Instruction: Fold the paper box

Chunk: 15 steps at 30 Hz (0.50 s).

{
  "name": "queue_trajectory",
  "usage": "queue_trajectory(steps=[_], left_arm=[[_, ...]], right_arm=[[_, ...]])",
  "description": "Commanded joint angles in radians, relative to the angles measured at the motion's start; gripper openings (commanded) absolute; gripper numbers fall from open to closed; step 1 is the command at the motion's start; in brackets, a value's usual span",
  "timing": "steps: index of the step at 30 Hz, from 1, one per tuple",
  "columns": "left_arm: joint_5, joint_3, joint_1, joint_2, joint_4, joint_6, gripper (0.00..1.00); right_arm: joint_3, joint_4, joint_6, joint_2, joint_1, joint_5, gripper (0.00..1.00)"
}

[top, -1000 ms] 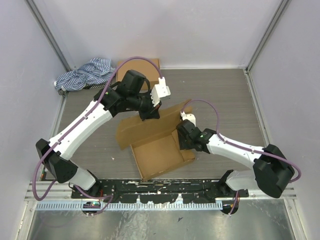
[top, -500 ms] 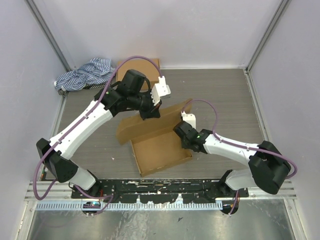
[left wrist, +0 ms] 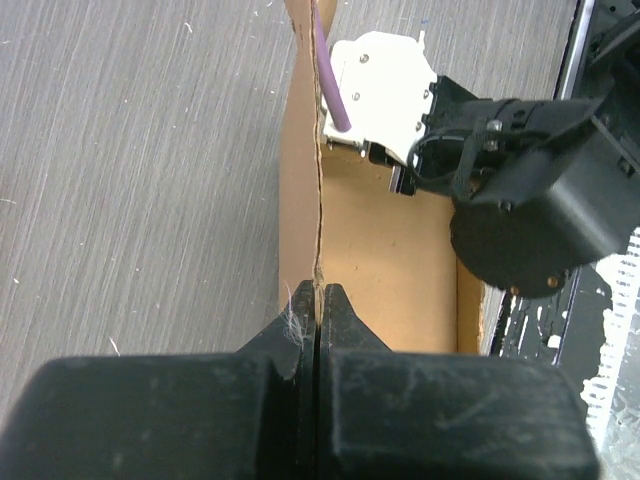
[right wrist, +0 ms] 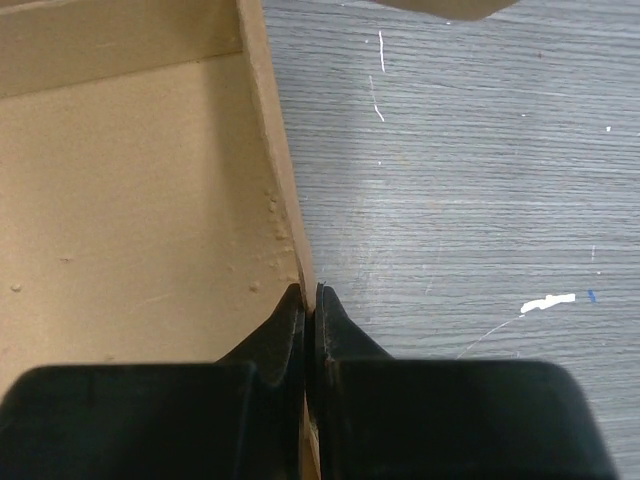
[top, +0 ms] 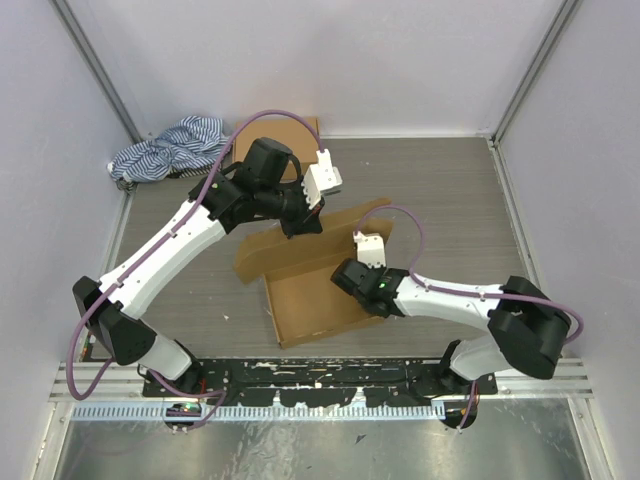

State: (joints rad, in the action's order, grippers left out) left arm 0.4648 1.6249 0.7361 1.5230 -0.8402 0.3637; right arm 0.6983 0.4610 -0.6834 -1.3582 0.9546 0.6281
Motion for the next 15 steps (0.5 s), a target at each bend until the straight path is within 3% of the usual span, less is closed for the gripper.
queue_trajectory(steps=[1, 7, 9, 15], left_arm=[[0.027, 0.012, 0.006, -0.005, 0.037, -0.015, 0.01], [0.025, 0.012, 0.008, -0.008, 0.029, -0.015, 0.01], [0.021, 0.010, 0.008, -0.011, 0.030, -0.014, 0.02], [0.016, 0.007, 0.008, -0.007, 0.034, -0.017, 0.01]], right_arm=[[0.046, 0.081, -0.088, -0.099, 0.041, 0.137, 0.01], [0.040, 0.053, -0.121, -0.146, 0.066, 0.104, 0.01], [0.032, 0.034, -0.119, -0.118, 0.065, 0.077, 0.06], [0.048, 0.038, -0.097, -0.053, 0.065, 0.040, 0.50]])
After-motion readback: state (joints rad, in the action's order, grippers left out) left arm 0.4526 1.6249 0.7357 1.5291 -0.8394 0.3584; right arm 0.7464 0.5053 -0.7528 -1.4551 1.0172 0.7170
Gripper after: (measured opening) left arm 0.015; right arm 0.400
